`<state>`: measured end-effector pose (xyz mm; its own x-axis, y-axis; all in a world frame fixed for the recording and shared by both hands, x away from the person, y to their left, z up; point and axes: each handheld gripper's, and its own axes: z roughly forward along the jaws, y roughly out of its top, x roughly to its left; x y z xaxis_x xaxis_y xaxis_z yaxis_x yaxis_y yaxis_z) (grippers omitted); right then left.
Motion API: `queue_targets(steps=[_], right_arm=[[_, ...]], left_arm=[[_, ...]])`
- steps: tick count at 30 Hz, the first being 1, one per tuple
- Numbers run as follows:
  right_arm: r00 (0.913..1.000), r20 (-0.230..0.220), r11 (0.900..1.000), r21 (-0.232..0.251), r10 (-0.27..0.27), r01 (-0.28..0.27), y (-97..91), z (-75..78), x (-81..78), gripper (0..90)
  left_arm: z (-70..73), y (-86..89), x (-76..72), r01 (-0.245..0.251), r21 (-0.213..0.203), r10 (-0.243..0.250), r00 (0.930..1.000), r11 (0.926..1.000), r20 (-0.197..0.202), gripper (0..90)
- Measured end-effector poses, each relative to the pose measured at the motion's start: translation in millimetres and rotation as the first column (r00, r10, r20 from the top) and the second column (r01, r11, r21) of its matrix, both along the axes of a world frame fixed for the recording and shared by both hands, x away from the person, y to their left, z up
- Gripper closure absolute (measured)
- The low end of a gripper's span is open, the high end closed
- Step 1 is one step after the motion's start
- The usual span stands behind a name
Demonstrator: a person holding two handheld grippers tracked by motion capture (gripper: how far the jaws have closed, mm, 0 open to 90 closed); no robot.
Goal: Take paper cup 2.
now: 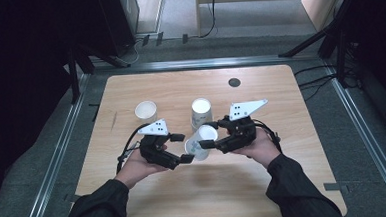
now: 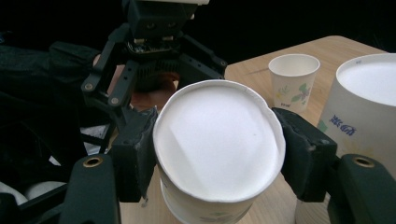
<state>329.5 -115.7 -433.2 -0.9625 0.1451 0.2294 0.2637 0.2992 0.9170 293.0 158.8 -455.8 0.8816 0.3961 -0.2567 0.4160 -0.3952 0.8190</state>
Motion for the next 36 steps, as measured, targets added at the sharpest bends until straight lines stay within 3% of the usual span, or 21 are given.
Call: queue_targets(steps=[3,13,19,22,36], right_arm=[[1.0000,-0.001,1.0000,0.006,0.003,-0.003,0.8,0.2,0.2,35.2],[0.9999,-0.009,0.9997,0.022,0.010,-0.010,2.2,2.6,0.3,35.3],[0.9998,-0.012,0.9997,0.021,0.013,-0.013,3.4,3.1,0.0,35.3],[0.9998,-0.013,0.9997,0.022,0.015,-0.014,4.9,3.4,-0.3,35.2],[0.9997,-0.012,0.9993,0.033,0.020,-0.019,8.6,6.3,0.9,35.1]], left_arm=[[-1.6,-2.7,1.6,0.008,-0.012,-0.008,0.9999,0.9999,-0.009,14.6],[-5.7,-12.7,2.9,0.042,-0.001,-0.042,0.9991,0.9991,0.011,14.8],[-6.4,-12.5,3.6,0.033,-0.013,-0.032,0.9993,0.9994,0.019,16.0],[-6.9,-12.9,4.3,0.041,-0.026,-0.041,0.9992,0.9988,0.002,16.0],[-5.4,-10.3,2.7,0.023,-0.028,-0.022,0.9993,0.9993,0.030,21.8]])
